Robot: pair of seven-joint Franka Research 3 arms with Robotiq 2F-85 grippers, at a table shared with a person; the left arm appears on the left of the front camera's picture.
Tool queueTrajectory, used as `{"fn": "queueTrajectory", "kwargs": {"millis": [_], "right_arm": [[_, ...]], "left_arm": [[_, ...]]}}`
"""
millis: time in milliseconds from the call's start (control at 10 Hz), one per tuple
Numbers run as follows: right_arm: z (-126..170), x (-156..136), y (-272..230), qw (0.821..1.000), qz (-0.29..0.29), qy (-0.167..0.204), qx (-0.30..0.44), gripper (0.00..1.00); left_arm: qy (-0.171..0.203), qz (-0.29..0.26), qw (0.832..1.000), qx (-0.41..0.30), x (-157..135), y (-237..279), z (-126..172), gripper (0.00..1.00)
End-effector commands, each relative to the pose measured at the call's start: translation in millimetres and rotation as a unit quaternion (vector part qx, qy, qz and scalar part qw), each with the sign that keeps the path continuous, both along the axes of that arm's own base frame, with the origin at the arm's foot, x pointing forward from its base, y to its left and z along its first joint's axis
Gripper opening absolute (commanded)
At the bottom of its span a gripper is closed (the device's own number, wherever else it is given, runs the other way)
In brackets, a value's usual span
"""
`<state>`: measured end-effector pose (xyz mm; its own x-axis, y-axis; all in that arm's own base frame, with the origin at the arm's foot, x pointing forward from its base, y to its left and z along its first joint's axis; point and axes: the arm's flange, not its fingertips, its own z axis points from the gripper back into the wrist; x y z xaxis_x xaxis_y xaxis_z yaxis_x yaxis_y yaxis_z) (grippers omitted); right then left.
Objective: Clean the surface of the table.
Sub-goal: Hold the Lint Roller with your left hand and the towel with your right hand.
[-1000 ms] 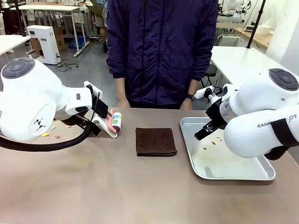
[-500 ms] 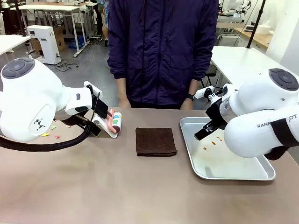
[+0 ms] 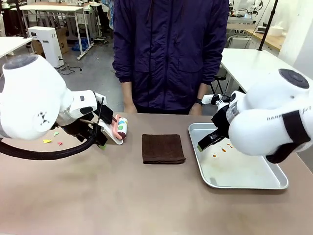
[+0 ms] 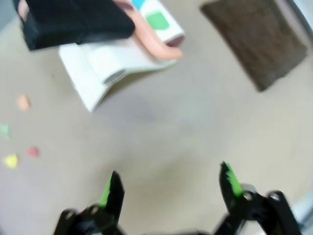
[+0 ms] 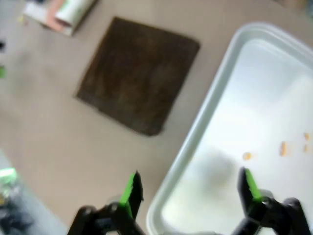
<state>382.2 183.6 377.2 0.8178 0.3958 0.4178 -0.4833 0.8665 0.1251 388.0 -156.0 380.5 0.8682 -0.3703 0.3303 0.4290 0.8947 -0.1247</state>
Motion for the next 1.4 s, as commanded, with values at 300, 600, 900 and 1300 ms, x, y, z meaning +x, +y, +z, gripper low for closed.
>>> {"fn": "queueTrajectory", "kwargs": {"millis": [300, 600, 900, 1300], "right_arm": [[84.6, -23.7, -48.2, 0.968, -0.081, 0.117, 0.206, 1.00], [118.7, -63.6, -132.3, 0.927, -0.133, 0.087, 0.341, 1.00], [115.7, -99.3, -237.1, 0.865, -0.202, 0.061, 0.455, 1.00], [61.1, -116.1, -321.8, 0.789, -0.287, 0.055, 0.541, 1.00]], "left_arm": [[0.042, 0.003, 0.972, -0.231, -26.3, 61.0, 79.2, 1.00], [0.013, 0.010, 0.936, -0.352, -59.6, 165.7, 104.1, 1.00], [-0.007, 0.109, 0.894, -0.435, -69.0, 229.5, 82.1, 1.00], [-0.009, 0.224, 0.830, -0.510, -60.8, 273.0, 33.3, 1.00]]}}
